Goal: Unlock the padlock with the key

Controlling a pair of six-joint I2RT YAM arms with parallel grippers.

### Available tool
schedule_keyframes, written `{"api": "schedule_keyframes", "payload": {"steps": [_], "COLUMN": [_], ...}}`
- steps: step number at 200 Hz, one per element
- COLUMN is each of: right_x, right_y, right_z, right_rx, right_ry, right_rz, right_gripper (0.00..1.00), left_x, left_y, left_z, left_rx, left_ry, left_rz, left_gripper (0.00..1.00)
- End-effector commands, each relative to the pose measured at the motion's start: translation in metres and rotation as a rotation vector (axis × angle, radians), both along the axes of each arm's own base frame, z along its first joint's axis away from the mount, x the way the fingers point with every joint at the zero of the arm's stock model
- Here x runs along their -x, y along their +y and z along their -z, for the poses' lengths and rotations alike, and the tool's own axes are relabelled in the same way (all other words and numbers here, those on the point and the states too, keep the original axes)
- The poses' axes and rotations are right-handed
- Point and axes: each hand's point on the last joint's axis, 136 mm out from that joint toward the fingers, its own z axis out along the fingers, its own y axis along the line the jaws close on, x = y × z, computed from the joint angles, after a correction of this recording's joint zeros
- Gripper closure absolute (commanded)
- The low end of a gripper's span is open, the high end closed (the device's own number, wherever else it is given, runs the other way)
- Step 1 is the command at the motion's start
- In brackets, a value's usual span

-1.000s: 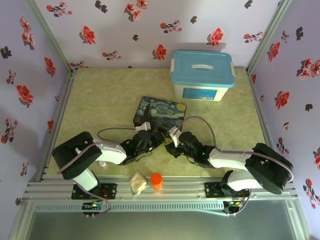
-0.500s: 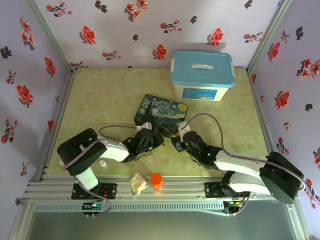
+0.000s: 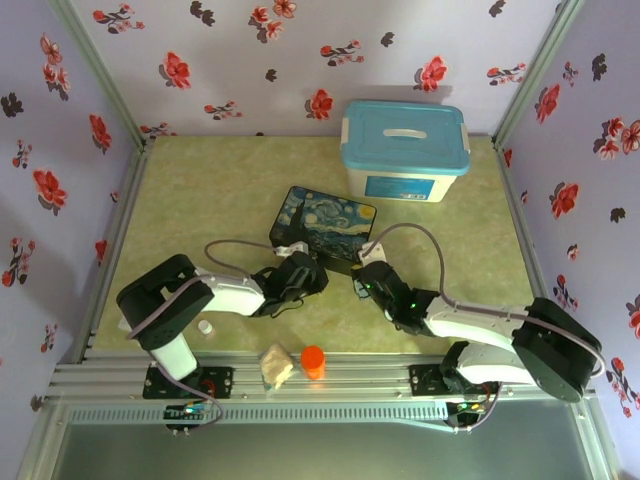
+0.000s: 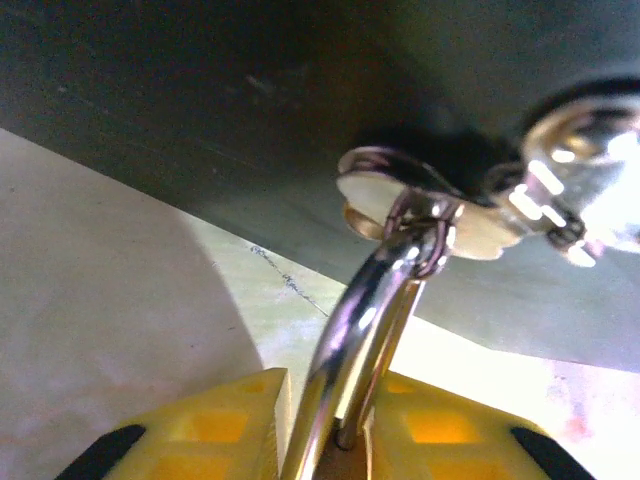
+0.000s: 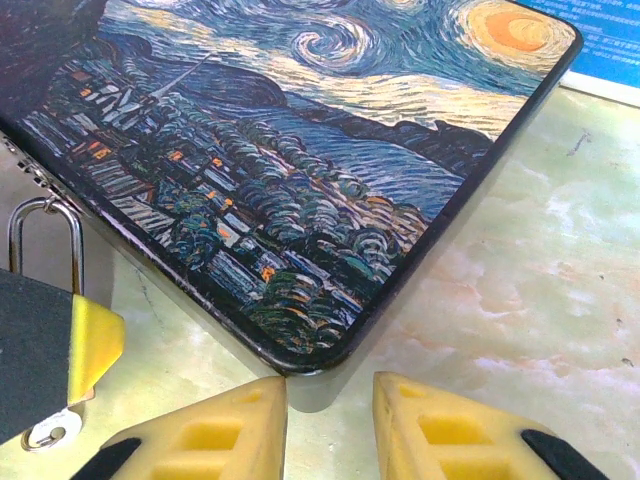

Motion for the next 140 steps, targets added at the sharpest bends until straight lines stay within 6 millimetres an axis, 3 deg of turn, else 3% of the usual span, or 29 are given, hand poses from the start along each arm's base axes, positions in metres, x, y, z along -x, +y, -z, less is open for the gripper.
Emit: {"api": "schedule_keyframes", "payload": {"steps": [1, 40, 83, 140], "right_x": [-0.010, -0.009, -0.012, -0.011], "right_y": [-0.002, -0.004, -0.009, -0.010], "right_z": [-0.008, 0.001, -0.004, -0.003], "right_rx": [-0.005, 0.006, -0.002, -0.004], "right_ry": [-0.021, -0.003, -0.025, -0.022], "right_rz": [0.053, 0.060, 0.092, 0.099], "right_gripper": [0.73, 0.73, 0.74, 0.74], "left_x": [0.018, 0.022, 0.019, 0.015], "left_y": [0.036, 0.046, 0.054, 0.061], "left_z": [0.046, 0.038, 0.013, 0.017], "left_rx": [-0.243, -0.356, -0.544, -0.724], "left_ry": [0.087, 0.057, -0.035, -0.055], "left_rz": [0.008, 0.016, 0.041, 0.063], "left_gripper": [0.74, 0.77, 0.80, 0.82]}}
